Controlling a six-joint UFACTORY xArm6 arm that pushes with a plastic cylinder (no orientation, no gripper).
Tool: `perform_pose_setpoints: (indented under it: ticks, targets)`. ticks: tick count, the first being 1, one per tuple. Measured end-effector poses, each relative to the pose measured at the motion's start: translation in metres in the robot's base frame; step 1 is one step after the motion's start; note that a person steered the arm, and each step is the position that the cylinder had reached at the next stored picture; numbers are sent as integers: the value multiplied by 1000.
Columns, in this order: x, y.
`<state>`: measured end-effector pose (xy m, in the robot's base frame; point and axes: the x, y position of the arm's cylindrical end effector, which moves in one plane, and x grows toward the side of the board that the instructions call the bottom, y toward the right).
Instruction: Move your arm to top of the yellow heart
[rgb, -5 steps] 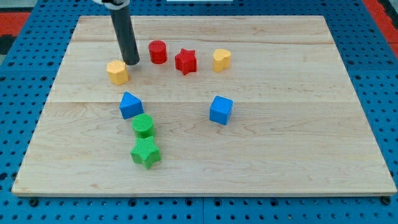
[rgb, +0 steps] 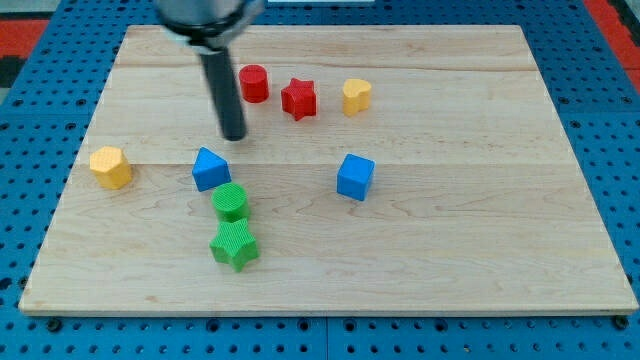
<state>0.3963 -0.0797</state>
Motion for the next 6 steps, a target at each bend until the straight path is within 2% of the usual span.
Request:
perform_pose_setpoints:
  ticks: [1, 2, 3, 4, 5, 6]
  targets:
    - [0, 42]
    - [0, 46]
    - [-7, 110]
    - [-42, 171]
    - [-115, 202]
    - [-154, 160]
